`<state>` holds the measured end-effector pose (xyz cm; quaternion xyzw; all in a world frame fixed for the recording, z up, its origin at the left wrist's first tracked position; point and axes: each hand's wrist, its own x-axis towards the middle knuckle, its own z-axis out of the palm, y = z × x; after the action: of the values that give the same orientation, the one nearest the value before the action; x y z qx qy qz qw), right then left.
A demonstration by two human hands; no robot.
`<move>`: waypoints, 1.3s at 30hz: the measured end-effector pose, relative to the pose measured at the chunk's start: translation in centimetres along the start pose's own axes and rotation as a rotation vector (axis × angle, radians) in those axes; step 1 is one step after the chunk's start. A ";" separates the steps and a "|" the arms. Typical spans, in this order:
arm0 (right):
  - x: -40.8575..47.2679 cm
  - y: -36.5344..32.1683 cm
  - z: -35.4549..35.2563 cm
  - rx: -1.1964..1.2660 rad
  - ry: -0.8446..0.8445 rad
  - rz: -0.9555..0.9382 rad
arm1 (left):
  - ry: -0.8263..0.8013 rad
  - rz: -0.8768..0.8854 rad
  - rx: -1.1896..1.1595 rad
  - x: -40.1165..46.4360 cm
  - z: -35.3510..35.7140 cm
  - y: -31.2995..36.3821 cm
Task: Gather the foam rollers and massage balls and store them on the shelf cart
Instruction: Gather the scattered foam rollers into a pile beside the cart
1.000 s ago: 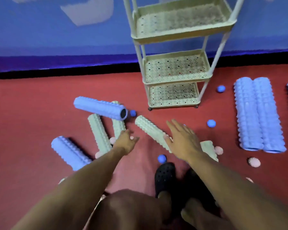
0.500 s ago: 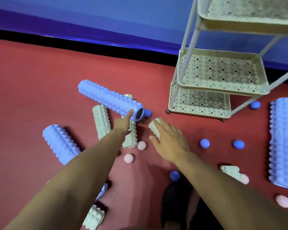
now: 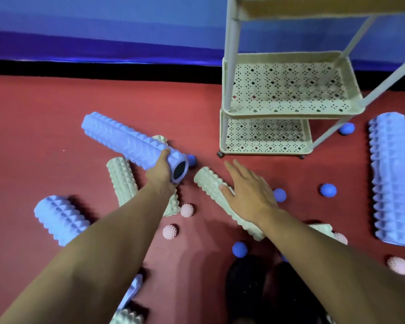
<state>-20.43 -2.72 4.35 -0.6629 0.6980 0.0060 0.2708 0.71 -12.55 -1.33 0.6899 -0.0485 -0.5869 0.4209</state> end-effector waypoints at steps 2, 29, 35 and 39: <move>-1.3 -1.2 -2.0 0.011 0.037 -0.019 | -0.021 0.058 -0.014 -3.5 -0.1 -0.8; -35.3 -8.8 -34.8 0.674 0.572 -0.341 | -0.629 1.037 0.170 -56.2 -1.0 3.1; -40.9 -1.5 -35.1 0.805 0.618 -0.333 | -0.870 1.083 0.351 -60.5 2.4 -1.8; -42.5 5.2 -33.9 0.842 0.686 -0.228 | -1.038 1.113 0.543 -61.2 5.6 -5.7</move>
<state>-38.89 24.65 47.90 -0.5326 0.6122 -0.5191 0.2687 -25.28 22.54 42.35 0.2825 -0.7149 -0.5047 0.3930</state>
